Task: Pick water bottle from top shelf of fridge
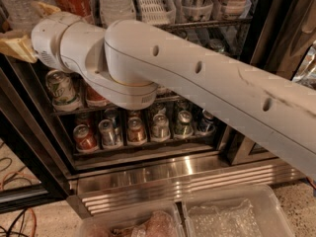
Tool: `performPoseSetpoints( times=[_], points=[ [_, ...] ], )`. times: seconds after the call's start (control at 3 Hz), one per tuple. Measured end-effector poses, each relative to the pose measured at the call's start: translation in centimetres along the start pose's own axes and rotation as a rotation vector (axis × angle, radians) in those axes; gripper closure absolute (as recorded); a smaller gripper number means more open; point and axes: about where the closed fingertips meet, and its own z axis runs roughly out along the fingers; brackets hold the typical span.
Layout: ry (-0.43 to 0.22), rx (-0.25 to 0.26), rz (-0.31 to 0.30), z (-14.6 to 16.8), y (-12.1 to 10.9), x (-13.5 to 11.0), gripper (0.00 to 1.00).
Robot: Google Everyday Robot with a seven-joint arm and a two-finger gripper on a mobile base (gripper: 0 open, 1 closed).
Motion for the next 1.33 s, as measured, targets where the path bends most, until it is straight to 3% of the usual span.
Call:
performPoseSetpoints(
  times=[0.67,1.33],
  points=[
    [-0.006,0.059,0.002,0.0,-2.4,-0.5,0.28],
    [-0.019,0.08,0.058,1.4,-3.2,0.2,0.26]
  ],
)
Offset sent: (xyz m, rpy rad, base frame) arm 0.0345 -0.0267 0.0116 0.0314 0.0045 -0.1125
